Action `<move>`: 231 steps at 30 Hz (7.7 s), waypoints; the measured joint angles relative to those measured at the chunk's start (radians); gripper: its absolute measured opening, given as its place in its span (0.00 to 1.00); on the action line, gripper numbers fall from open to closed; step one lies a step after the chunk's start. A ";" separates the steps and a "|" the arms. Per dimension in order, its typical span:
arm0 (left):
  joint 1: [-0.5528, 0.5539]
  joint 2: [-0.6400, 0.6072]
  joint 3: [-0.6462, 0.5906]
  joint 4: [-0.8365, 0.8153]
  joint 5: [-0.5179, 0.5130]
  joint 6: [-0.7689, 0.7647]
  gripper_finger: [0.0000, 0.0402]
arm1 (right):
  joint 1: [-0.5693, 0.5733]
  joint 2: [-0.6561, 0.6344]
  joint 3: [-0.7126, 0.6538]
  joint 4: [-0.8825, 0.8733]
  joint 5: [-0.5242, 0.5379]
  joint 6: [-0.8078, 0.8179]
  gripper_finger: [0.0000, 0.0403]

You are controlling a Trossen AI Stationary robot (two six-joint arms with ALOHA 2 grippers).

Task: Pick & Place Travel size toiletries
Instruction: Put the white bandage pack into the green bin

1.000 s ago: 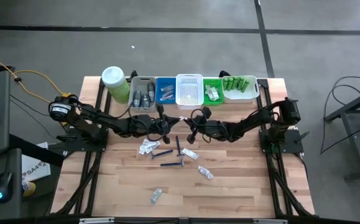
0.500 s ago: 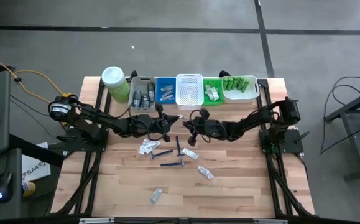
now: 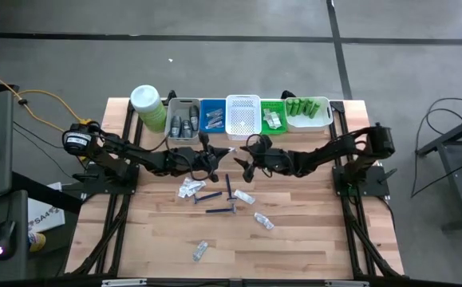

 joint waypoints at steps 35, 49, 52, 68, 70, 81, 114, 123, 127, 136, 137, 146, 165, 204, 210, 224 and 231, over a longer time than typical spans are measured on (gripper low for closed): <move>-0.001 0.000 0.000 0.009 0.077 -0.096 0.07 | -0.053 -0.027 0.001 0.046 -0.178 -0.037 0.01; -0.001 -0.045 0.000 -0.020 -0.169 -0.104 0.56 | -0.124 -0.122 0.001 -0.213 -0.025 0.057 0.01; -0.001 -0.077 0.000 -0.074 -0.203 -0.113 0.56 | -0.172 -0.189 0.001 -0.338 0.060 0.069 0.01; 0.000 -0.254 0.000 -0.449 -0.215 -0.360 0.49 | -0.526 -0.247 0.001 -0.614 -0.044 0.197 0.01; 0.000 -0.269 0.000 -0.482 -0.215 -0.381 0.48 | -0.543 -0.225 0.001 -0.613 -0.069 0.213 0.01; -0.001 -0.330 -0.002 -0.626 -0.215 -0.541 0.46 | -0.557 -0.196 0.001 -0.614 -0.077 0.220 0.33; -0.001 -0.413 -0.002 -1.493 0.434 -1.503 0.46 | -0.121 -0.526 0.000 -0.983 0.116 0.220 0.37; -0.001 -0.513 -0.100 -1.447 0.585 -1.665 0.46 | -0.082 -0.525 0.000 -1.010 0.119 0.220 0.37; -0.001 -0.544 -0.186 -1.316 0.668 -1.754 0.48 | -0.075 -0.525 0.000 -1.016 0.137 0.219 0.37; -0.001 -0.557 -0.291 -1.067 0.739 -1.859 0.56 | -0.069 -0.525 0.000 -1.042 0.138 0.219 0.37; -0.001 -0.557 -0.295 -1.067 0.741 -1.866 0.56 | -0.069 -0.525 0.000 -1.042 0.138 0.219 0.37; -0.001 -0.542 -0.337 -0.991 0.764 -1.944 0.57 | -0.070 -0.525 0.000 -1.039 0.158 0.218 0.37; -0.001 -0.523 -0.390 -0.839 0.767 -2.082 0.57 | -0.070 -0.525 0.000 -1.039 0.165 0.218 0.37; -0.001 -0.519 -0.388 -0.766 0.754 -2.150 0.44 | -0.070 -0.525 0.000 -1.040 0.190 0.218 0.37; -0.001 -0.472 -0.384 -0.703 0.757 -2.063 0.44 | -0.070 -0.524 0.000 -1.041 0.191 0.218 0.37; 0.000 -0.466 -0.148 -1.142 0.622 -1.674 0.44 | -0.070 -0.524 0.000 -1.049 0.187 0.216 0.37; 0.005 -0.422 -0.105 -1.216 0.448 -1.638 0.44 | -0.070 -0.524 0.000 -1.049 0.187 0.220 0.37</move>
